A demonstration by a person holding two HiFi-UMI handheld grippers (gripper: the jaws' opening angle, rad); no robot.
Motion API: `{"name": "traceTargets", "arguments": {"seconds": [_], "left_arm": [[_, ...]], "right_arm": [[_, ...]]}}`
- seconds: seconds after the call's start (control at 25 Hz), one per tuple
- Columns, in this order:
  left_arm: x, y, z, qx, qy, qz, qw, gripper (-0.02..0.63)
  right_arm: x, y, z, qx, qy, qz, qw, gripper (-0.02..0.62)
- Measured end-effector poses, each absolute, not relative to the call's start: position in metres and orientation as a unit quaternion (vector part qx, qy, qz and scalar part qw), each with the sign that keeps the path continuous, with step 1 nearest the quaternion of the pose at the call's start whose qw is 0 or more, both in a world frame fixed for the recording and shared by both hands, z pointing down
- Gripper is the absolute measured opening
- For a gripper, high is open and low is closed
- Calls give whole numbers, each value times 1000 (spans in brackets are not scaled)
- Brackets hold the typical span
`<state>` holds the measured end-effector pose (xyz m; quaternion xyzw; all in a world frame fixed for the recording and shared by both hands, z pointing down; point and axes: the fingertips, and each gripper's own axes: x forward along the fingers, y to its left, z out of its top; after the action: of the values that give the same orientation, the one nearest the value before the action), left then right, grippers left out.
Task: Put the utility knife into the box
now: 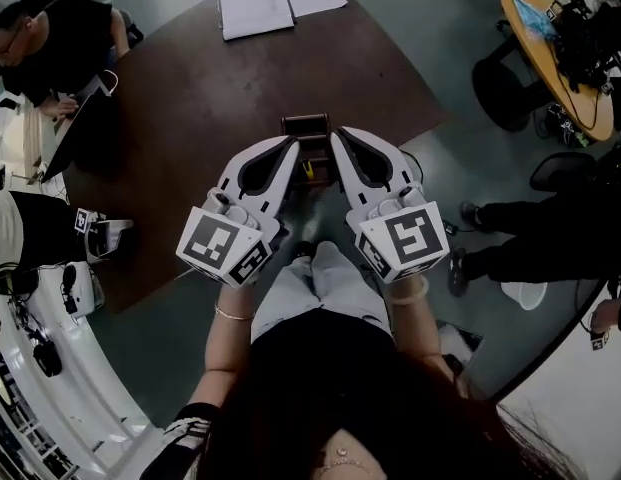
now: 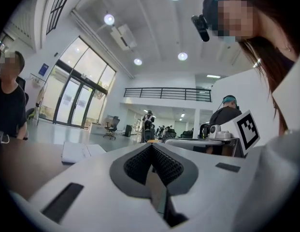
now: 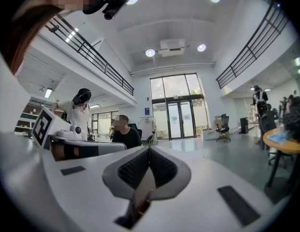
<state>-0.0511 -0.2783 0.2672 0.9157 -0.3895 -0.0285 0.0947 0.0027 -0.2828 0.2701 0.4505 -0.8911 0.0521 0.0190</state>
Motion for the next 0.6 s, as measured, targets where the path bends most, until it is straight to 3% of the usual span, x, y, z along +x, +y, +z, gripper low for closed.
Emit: {"name": "traceTargets", "arguments": {"seconds": [0.6], "left_arm": [[-46,-263,234,925,-370,-50,70,2]], "right_arm": [[11,-268,237,446,-893,57,-15,15]]}}
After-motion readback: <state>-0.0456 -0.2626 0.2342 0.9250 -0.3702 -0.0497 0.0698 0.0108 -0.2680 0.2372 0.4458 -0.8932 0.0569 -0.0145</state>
